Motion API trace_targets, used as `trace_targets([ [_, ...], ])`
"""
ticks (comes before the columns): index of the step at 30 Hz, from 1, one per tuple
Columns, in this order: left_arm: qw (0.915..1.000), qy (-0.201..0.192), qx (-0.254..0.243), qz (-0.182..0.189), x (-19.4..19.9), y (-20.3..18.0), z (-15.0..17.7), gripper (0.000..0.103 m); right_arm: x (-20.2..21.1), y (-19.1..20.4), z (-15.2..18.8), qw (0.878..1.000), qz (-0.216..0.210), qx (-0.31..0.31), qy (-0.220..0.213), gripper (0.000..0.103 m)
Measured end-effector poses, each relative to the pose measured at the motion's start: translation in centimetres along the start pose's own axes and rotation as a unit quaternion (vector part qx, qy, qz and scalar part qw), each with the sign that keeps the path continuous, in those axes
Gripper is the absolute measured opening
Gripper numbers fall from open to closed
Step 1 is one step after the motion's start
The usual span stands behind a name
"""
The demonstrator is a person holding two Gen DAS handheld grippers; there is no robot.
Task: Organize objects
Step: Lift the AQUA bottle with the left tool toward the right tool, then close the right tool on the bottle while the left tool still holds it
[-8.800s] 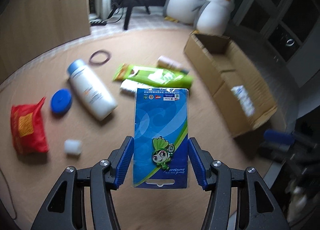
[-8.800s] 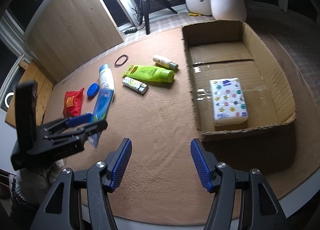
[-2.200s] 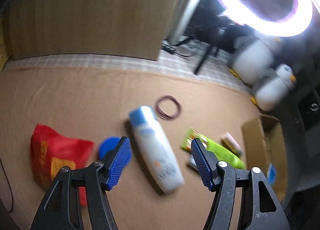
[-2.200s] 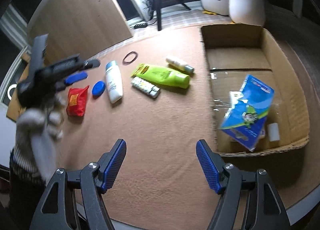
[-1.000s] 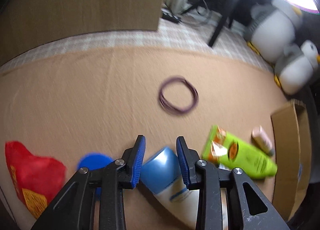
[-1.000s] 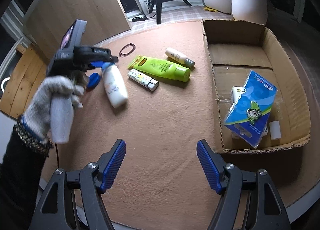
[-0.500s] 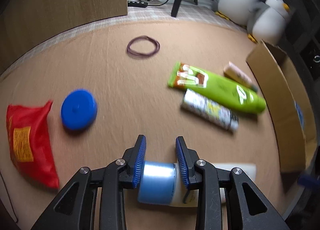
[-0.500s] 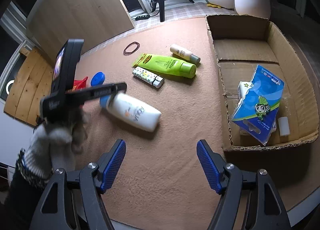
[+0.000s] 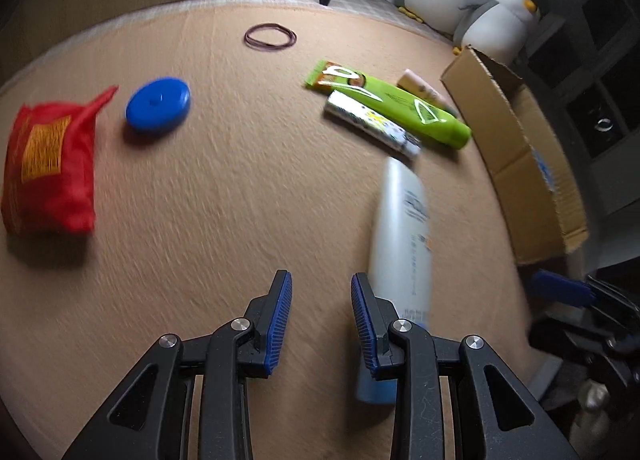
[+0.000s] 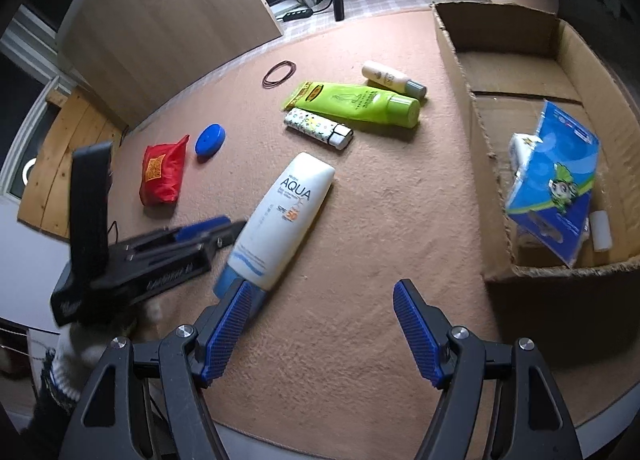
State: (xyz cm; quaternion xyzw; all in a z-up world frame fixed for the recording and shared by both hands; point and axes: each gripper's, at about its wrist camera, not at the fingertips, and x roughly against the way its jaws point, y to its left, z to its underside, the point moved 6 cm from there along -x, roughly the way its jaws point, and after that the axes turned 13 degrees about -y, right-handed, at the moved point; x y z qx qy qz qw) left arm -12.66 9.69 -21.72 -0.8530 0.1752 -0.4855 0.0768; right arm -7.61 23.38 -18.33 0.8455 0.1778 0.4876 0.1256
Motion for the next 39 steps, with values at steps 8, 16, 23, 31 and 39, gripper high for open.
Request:
trace_targets([
  [8,0.9996,-0.008,-0.025,0.013,2.2,-1.2,1.8,0.053,-1.9,0.9,-0.8,0.999,-0.024,-0.023,0.02,0.07],
  [16,0.9981,0.008,-0.03,0.054,2.4,-3.1,2.9,0.055,-4.4,1.4,-0.1,0.996,-0.044,-0.042,0.058,0.07],
  [23,0.9967,0.019,-0.021,0.076,2.0,-4.3,3.5,0.056,-5.9,2.1,0.8,0.995,-0.048,-0.035,0.081,0.07],
  [31,0.996,0.021,0.011,0.086,1.1,-4.0,3.6,0.055,-6.7,2.9,1.3,0.994,-0.054,-0.021,0.093,0.07],
  [39,0.9957,0.025,0.014,0.088,0.7,-4.3,3.9,0.051,-7.1,3.5,1.7,0.993,-0.061,-0.006,0.099,0.05],
])
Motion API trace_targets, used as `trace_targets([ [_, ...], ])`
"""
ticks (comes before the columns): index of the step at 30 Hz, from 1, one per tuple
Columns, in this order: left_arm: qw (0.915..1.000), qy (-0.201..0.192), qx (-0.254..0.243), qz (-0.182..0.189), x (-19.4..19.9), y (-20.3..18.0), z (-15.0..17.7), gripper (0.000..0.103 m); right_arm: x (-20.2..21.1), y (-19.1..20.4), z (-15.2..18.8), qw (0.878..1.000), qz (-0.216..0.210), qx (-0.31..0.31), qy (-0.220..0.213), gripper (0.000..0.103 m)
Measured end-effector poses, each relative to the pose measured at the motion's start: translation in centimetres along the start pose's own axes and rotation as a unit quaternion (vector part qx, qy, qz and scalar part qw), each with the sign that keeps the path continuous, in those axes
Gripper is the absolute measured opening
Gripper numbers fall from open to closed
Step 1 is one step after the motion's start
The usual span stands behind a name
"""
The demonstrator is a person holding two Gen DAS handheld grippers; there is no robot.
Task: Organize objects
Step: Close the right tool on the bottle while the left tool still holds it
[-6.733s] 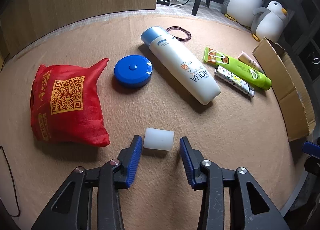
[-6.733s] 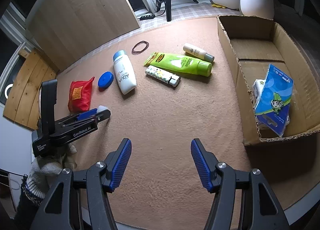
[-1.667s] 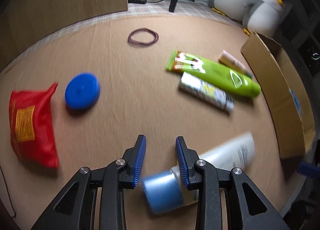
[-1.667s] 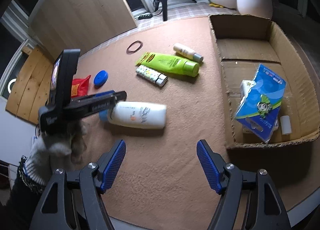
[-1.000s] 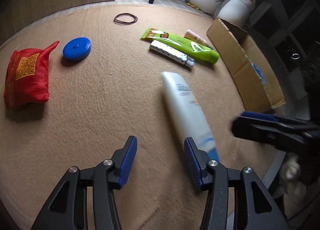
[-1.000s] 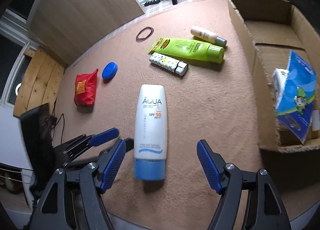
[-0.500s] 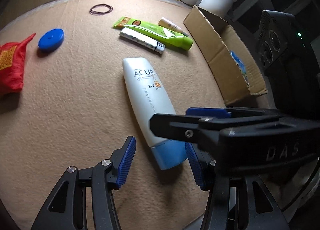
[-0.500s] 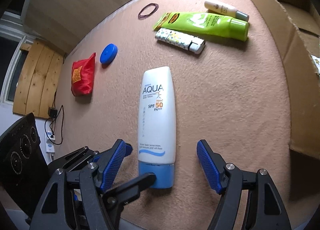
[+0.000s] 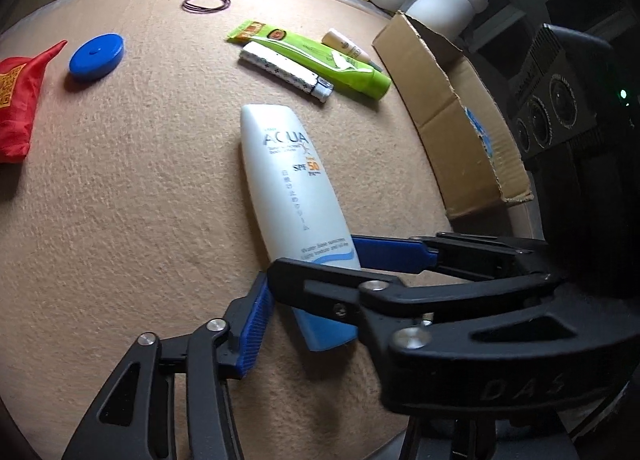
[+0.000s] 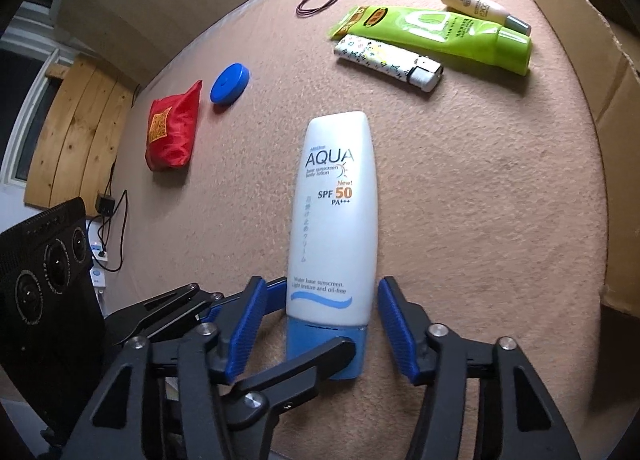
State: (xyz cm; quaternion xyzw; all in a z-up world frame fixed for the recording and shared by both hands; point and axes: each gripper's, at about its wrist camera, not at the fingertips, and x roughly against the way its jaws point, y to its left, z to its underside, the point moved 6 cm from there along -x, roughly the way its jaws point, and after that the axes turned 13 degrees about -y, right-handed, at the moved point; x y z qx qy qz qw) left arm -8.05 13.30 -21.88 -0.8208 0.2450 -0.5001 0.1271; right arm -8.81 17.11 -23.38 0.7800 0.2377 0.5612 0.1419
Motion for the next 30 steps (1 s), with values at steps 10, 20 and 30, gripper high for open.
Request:
trace_targets([
  [10,0.9999,-0.013,-0.002,-0.002,0.6,-0.7,-0.4,0.05,0.8,-0.1,-0.1,1.0,0.019,0.017,-0.016,0.042],
  [20,0.9984,-0.041,-0.037,0.011,1.9,-4.9,-3.7,0.05,5.0,-0.8,-2.7,0.997,0.024,0.02,-0.063,0.042],
  [30,0.9941,-0.059,-0.073,0.055,-1.4,-13.5,-8.9,0.05,11.8,-5.4,-6.8,0.991,0.053,0.004,-0.126,0.042],
])
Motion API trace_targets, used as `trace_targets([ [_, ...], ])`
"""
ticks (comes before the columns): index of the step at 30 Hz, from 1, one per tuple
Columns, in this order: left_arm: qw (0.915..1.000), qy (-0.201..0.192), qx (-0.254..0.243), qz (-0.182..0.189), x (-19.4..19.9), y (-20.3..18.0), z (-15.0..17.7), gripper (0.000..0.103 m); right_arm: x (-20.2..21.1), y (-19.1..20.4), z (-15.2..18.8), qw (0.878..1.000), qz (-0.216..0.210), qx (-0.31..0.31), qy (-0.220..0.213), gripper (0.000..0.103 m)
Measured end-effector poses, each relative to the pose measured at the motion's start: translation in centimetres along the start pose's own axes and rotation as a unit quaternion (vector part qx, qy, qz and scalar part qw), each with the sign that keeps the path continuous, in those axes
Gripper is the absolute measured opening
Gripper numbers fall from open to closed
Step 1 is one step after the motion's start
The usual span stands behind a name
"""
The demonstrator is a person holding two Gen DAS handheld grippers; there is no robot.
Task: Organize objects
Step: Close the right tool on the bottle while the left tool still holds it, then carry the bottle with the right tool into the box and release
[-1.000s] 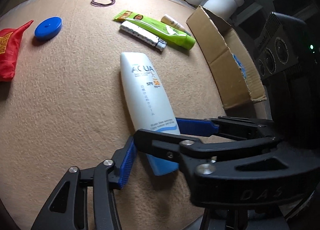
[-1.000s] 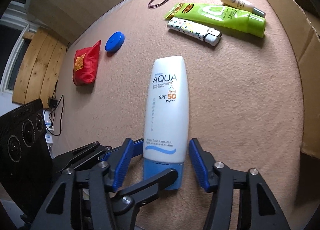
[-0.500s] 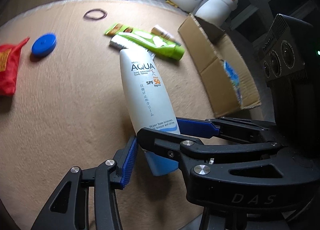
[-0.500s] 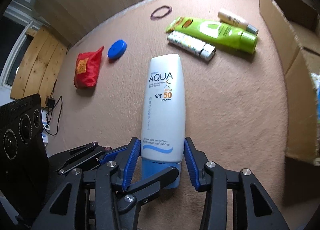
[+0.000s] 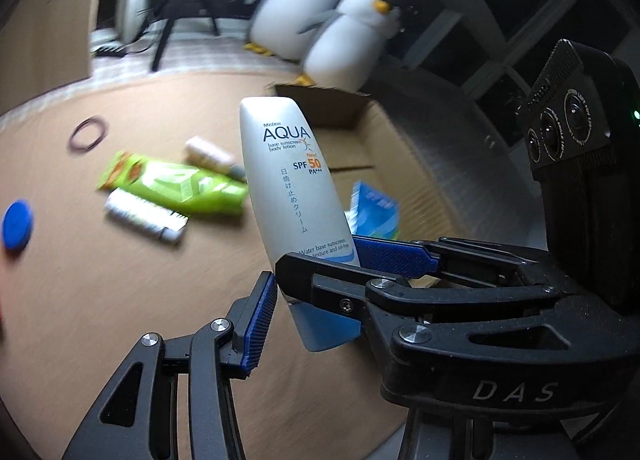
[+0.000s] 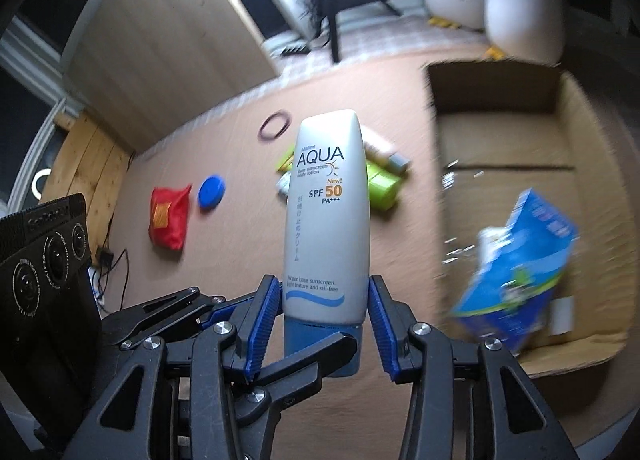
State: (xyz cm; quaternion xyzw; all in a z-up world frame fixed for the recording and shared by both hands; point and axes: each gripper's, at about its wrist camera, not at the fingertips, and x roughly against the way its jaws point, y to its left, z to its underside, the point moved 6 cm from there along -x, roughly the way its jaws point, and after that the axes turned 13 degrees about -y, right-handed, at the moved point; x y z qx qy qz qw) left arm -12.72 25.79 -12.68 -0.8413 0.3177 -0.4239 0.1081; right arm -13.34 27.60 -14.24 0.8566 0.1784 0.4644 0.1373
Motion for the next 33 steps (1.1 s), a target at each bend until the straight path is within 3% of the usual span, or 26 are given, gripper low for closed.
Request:
trace_targets([
  [16,0.9978,0.025,-0.041,0.045,-9.3,-8.7,-2.5,0.05,3.9,-11.3,-3.2,0.996,0.067,-0.043,-0.033,0.042],
  [17,0.9977,0.025,-0.043,0.045,-9.3,-8.8,-2.4,0.05,4.0,-11.7,-3.3,0.996,0.069,-0.044,-0.033,0.042],
  [19,0.9978,0.028,-0.046,0.039,-9.6,-8.8,-2.5,0.066,4.2,-12.3,-3.3,0.996,0.072,-0.042,-0.036,0.043],
  [20,0.998,0.025,-0.048,0.034,-9.6,-8.7,-2.6,0.069,4.3,-12.5,-3.4,0.995,0.078,-0.039,-0.038,0.049],
  [22,0.998,0.022,-0.049,0.033,-9.4,-8.5,-2.6,0.07,4.4,-12.8,-3.4,0.994,0.095,-0.032,-0.041,0.064],
  [23,0.9981,0.021,-0.049,0.032,-9.3,-8.4,-2.6,0.07,4.6,-12.9,-3.5,0.993,0.104,-0.029,-0.048,0.066],
  [33,0.999,0.009,-0.043,0.013,-6.1,-5.2,-2.2,0.07,4.2,-11.6,-3.2,0.992,0.108,-0.029,-0.055,0.067],
])
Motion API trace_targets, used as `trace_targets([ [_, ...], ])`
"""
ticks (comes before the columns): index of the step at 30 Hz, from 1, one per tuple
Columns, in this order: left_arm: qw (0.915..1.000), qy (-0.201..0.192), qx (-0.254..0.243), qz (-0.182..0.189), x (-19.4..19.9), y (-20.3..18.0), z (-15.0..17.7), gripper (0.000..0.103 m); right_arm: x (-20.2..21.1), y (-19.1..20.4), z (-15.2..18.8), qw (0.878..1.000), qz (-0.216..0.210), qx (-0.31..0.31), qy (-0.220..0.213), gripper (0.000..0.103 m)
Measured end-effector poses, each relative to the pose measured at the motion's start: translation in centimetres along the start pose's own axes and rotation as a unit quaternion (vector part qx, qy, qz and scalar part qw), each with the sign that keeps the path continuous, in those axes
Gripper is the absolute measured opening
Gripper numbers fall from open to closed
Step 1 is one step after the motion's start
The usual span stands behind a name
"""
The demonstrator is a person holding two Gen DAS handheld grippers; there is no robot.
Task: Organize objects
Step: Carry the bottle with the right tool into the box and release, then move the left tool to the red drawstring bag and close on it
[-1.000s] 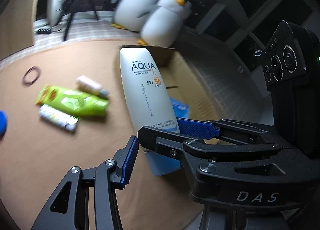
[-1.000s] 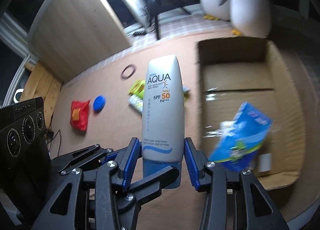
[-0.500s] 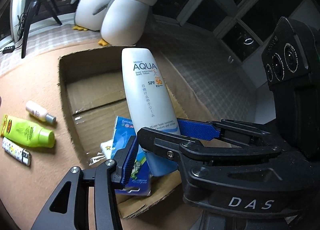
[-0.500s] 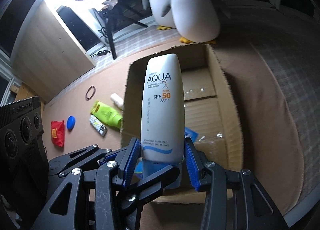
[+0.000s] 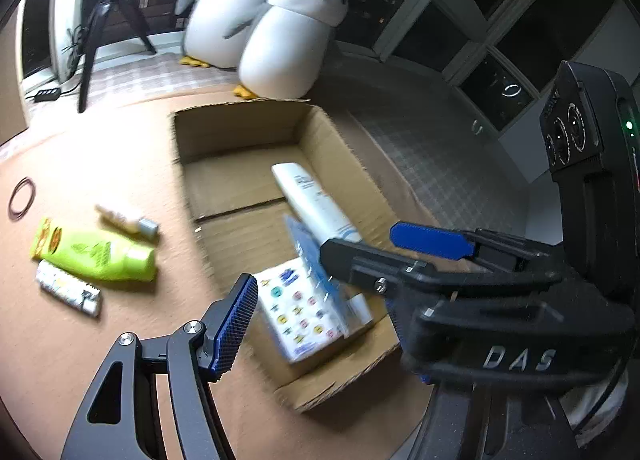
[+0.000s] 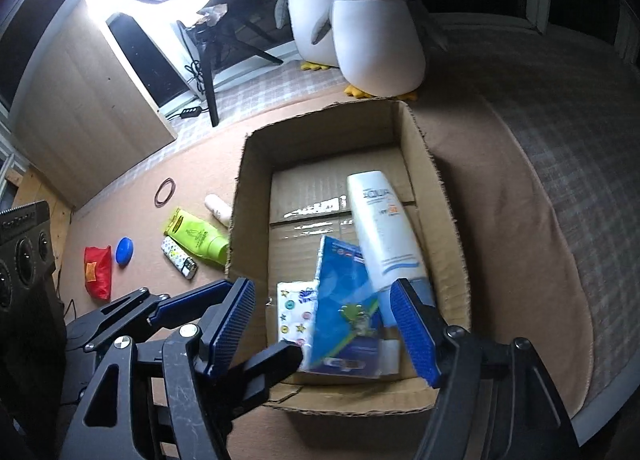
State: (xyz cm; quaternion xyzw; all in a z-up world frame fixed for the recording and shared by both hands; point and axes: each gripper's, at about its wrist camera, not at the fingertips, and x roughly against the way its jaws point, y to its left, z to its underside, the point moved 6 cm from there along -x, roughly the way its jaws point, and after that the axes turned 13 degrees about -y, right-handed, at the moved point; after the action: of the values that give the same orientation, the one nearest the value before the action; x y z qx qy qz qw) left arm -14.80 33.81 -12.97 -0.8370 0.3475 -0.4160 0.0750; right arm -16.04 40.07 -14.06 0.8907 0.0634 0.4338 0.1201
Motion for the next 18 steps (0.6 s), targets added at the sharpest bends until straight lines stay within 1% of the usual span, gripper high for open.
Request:
trace_targets([
  [5,0.9998,-0.009,0.007,-0.017,2.9,2.8,1.0,0.07,0.2,1.9,0.2,1.0,-0.011,-0.003,-0.007,0.067],
  [9,0.9986,-0.018,0.026,-0.042,5.9,6.3,1.7,0.07,0.3,3.9,0.6,1.0,-0.018,0.005,-0.013,0.067],
  [14,0.9945,-0.03,0.059,-0.082,9.8,12.0,2.7,0.07,0.2,6.8,1.4,0.999,-0.031,0.013,-0.017,0.067],
  [18,0.9871,-0.045,0.093,-0.123,13.3,17.5,3.2,0.07,0.0,9.7,2.2,0.999,-0.041,0.023,-0.023,0.067],
])
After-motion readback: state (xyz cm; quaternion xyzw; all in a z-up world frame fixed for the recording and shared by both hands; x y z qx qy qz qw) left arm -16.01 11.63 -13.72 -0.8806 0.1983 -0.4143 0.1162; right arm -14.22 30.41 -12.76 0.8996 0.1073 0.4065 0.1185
